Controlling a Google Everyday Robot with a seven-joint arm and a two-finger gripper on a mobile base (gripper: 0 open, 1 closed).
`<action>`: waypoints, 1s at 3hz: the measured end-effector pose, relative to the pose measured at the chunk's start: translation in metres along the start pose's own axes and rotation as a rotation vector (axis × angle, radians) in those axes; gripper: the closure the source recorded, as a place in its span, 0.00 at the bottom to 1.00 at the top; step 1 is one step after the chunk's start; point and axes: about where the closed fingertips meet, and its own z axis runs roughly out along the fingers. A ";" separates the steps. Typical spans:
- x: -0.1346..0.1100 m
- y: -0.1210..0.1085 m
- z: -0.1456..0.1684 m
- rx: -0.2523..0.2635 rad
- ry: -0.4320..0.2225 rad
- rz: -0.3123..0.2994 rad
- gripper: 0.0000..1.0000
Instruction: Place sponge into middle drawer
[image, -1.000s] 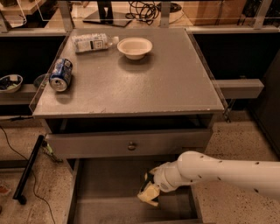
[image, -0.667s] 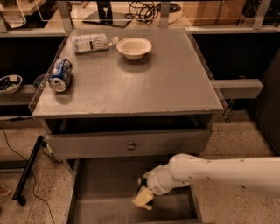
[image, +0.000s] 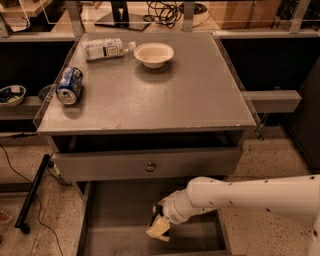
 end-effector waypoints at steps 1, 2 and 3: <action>0.002 0.002 0.005 0.016 0.007 0.018 1.00; 0.012 -0.006 0.028 0.036 -0.001 0.069 1.00; 0.013 -0.006 0.030 0.039 0.007 0.070 1.00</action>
Offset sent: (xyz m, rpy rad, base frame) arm 0.0003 0.0059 -0.0359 -0.0053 0.0202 -0.0915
